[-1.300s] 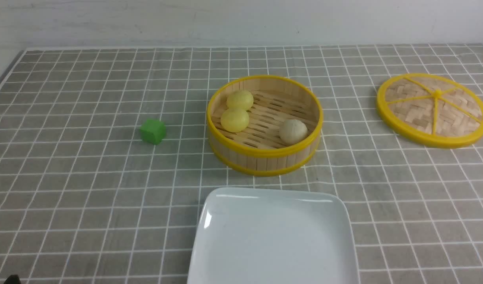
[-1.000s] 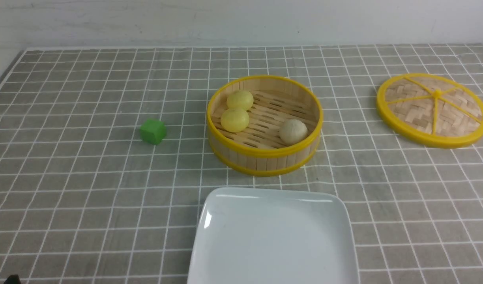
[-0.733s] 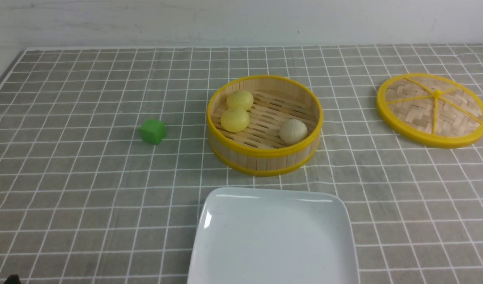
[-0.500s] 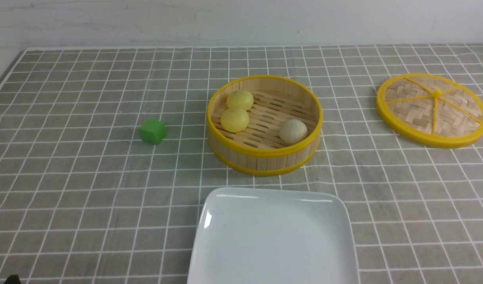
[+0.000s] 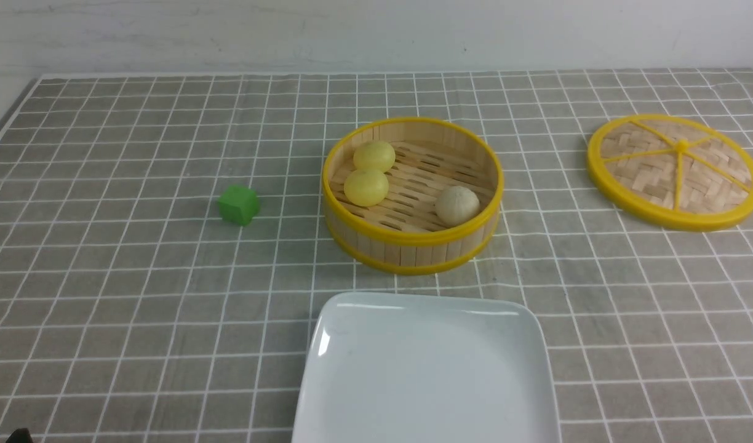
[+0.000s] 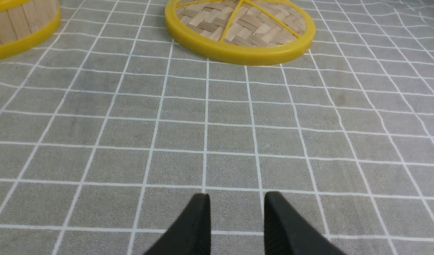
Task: Put the steamed buns into the plate on the grey tablecloth.
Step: 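Reach toward a bun in the bamboo steamer with the right gripper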
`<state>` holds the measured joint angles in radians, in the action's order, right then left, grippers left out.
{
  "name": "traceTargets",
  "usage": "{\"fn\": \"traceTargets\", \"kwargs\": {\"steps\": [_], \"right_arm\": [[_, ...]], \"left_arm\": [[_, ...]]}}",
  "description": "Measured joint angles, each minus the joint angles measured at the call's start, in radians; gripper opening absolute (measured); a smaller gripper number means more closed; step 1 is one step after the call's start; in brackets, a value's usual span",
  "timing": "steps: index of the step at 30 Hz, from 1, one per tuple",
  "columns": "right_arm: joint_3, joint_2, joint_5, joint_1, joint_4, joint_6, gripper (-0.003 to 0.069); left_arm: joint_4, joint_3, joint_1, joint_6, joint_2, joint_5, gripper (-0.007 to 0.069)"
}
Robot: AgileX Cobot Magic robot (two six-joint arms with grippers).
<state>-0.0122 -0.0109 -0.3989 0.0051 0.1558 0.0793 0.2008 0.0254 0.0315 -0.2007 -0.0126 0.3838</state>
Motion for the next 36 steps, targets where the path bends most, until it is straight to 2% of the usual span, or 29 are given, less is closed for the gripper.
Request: {"fn": "traceTargets", "kwargs": {"steps": [4,5,7,10,13,15,16,19,23,27,30,32,36], "right_arm": [[-0.001,0.0,0.01,0.0,0.014,0.033,0.0239],[-0.002,0.0,0.017,0.0,-0.011,0.059,0.0239],[-0.004,0.0,0.036,0.0,-0.169,0.175,0.0239],[-0.01,0.0,0.059,0.0,-0.464,0.414,0.0239],[-0.012,0.0,0.068,0.0,-0.644,0.531,0.0239],[-0.012,0.0,0.075,0.0,-0.675,0.551,0.0239],[-0.012,0.0,0.081,0.0,-0.694,0.559,0.0239],[-0.012,0.0,0.086,0.0,-0.698,0.556,0.0239],[0.024,0.0,0.072,0.0,-0.699,0.476,0.0211],[0.225,0.027,0.057,0.0,-0.687,0.227,0.0106],[0.393,0.165,-0.038,0.0,-0.666,0.035,0.0009],[0.477,0.298,-0.147,0.0,-0.66,-0.042,-0.001],[0.622,0.643,-0.408,0.0,-0.672,-0.187,-0.001]], "left_arm": [[0.0,0.0,0.0,0.0,0.0,0.0,0.0239],[-0.005,0.0,0.0,-0.001,0.0,0.0,0.0239],[-0.043,0.0,0.0,-0.038,0.0,-0.001,0.0239],[-0.201,-0.001,0.0,-0.182,0.0,-0.004,0.0239],[-0.421,-0.001,0.0,-0.379,0.0,-0.004,0.0239],[-0.491,-0.001,0.0,-0.46,0.0,0.0,0.0239],[-0.564,0.001,0.0,-0.536,0.0,0.001,0.0239],[-0.623,0.001,0.0,-0.608,0.0,0.006,0.0239],[-0.646,0.001,0.0,-0.64,0.0,0.003,0.0239],[-0.663,0.002,0.0,-0.631,0.0,0.001,0.0239],[-0.736,-0.01,0.006,-0.603,0.0,0.007,0.0239],[-0.783,-0.065,0.011,-0.514,0.0,0.016,0.0239],[-0.829,-0.286,0.014,-0.252,0.011,0.033,0.0227]]}}
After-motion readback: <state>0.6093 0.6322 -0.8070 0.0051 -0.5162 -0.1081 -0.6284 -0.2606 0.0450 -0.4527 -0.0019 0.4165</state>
